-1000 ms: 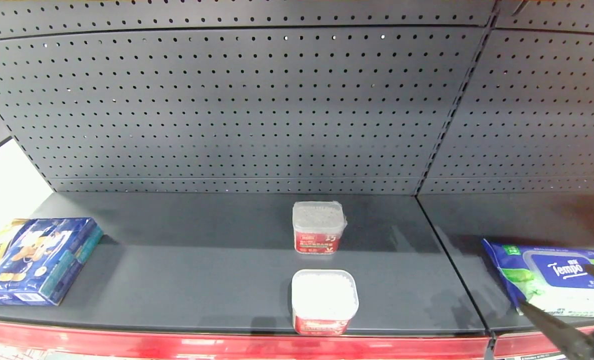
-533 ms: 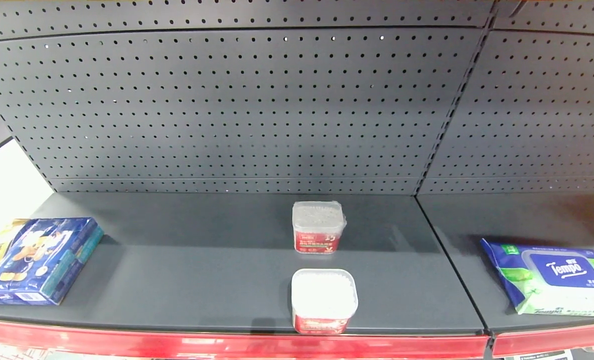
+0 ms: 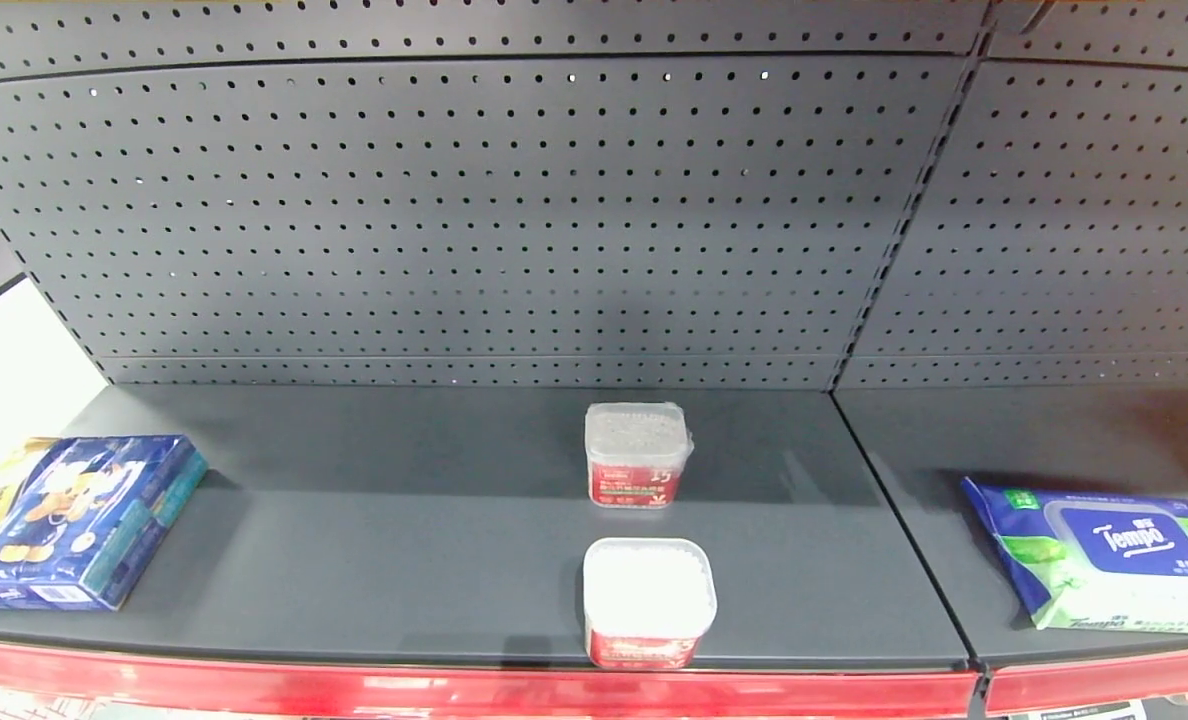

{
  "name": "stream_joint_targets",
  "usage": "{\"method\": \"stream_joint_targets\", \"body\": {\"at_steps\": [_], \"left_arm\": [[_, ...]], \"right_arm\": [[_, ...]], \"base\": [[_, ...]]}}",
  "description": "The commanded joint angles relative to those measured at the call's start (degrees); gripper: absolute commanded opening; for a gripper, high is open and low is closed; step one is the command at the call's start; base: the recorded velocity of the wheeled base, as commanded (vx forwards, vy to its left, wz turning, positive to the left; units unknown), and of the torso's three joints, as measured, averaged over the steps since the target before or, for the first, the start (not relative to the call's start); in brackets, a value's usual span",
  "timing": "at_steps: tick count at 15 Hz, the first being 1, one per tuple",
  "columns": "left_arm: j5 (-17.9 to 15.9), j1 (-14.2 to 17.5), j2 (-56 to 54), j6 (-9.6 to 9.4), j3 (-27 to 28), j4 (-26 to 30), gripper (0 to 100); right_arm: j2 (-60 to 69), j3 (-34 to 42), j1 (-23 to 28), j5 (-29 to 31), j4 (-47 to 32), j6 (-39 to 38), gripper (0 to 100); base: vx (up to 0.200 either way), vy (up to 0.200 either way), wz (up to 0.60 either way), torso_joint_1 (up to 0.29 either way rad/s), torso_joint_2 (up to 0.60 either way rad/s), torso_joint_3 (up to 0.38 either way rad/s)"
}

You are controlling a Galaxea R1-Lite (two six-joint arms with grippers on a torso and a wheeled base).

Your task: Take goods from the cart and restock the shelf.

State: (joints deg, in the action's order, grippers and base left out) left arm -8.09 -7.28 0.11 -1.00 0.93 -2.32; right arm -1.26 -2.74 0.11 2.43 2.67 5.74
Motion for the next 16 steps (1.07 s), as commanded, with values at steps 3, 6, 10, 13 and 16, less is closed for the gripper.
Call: {"method": "stream_joint_targets", "body": {"at_steps": [3, 6, 10, 13, 16], "left_arm": [[-0.17, 1.39, -0.11, -0.32, -0.84, -0.14, 100], [9.06, 3.5, -0.11, 0.82, -0.93, 2.14, 100], [6.51, 2.53, -0.11, 1.09, -0.84, 2.58, 100], [7.22, 2.53, -0.11, 1.18, -0.84, 2.49, 100], [7.39, 2.53, -0.11, 1.09, -0.84, 2.49, 100]], "right_arm": [[1.26, 2.3, -0.02, 1.18, -4.08, -3.72, 100], [1.26, 2.57, -0.02, 5.92, -3.28, -2.31, 100], [1.17, 2.74, -0.11, -3.74, -3.37, -3.02, 100], [1.26, 2.74, -0.11, -2.25, -3.2, -3.54, 100], [1.26, 2.74, -0.11, -0.84, -3.2, -3.72, 100]], "base": [[0.0, 0.0, 0.0, 0.0, 0.0, 0.0], [0.0, 0.0, 0.0, 0.0, 0.0, 0.0], [0.0, 0.0, 0.0, 0.0, 0.0, 0.0], [0.0, 0.0, 0.0, 0.0, 0.0, 0.0], [0.0, 0.0, 0.0, 0.0, 0.0, 0.0]]}}
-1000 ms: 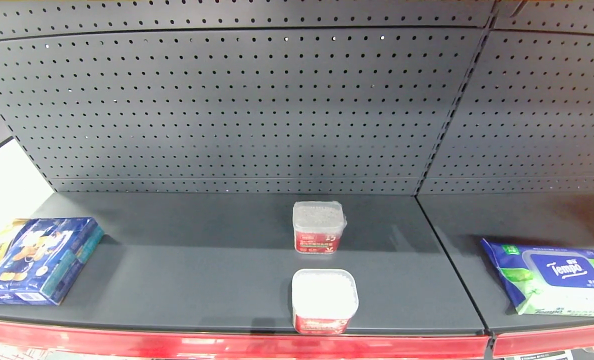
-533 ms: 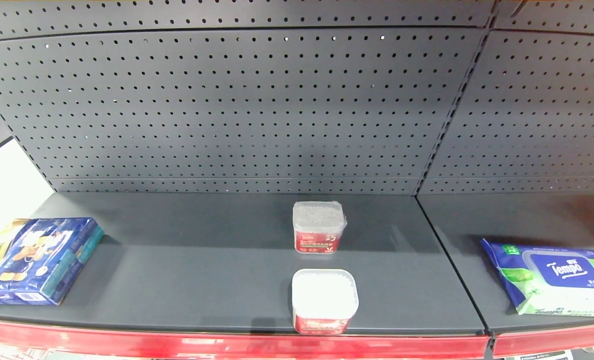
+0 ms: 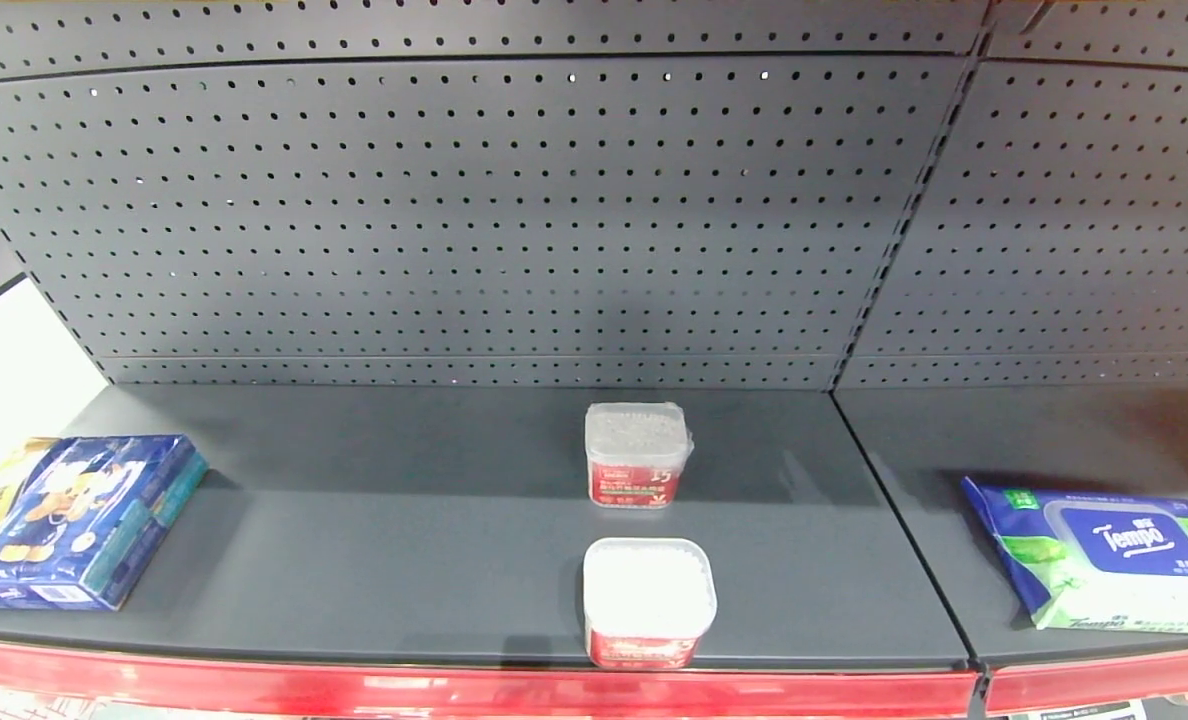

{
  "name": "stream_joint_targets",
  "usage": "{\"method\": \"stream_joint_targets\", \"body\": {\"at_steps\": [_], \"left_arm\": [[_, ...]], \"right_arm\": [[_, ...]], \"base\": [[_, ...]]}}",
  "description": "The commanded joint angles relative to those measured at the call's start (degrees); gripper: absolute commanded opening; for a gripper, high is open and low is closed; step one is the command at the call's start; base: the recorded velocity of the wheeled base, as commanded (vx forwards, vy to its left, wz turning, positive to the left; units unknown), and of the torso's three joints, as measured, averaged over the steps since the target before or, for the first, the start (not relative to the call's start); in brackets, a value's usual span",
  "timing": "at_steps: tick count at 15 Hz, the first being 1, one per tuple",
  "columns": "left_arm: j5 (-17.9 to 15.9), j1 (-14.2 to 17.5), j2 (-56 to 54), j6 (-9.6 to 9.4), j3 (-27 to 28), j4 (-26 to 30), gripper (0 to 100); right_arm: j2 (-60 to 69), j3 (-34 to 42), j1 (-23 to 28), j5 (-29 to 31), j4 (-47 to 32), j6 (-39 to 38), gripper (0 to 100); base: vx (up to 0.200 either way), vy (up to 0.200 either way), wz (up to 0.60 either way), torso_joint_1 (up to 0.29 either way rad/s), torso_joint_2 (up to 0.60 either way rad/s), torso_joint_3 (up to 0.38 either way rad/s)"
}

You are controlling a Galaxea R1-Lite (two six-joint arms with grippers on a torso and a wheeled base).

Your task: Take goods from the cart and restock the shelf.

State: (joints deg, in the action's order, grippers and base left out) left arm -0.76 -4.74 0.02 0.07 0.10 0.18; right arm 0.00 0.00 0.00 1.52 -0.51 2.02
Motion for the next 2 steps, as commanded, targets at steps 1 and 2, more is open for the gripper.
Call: {"method": "stream_joint_targets", "body": {"at_steps": [1, 2], "left_arm": [[0.05, 0.0, -0.02, 0.01, -0.01, -0.01, 100], [0.05, 0.0, -0.02, 0.01, -0.01, -0.01, 100]], "right_arm": [[0.0, 0.0, 0.0, 0.06, -0.02, 0.09, 100], [0.0, 0.0, 0.0, 0.06, -0.02, 0.0, 100]], "base": [[0.0, 0.0, 0.0, 0.0, 0.0, 0.0], [0.0, 0.0, 0.0, 0.0, 0.0, 0.0]]}}
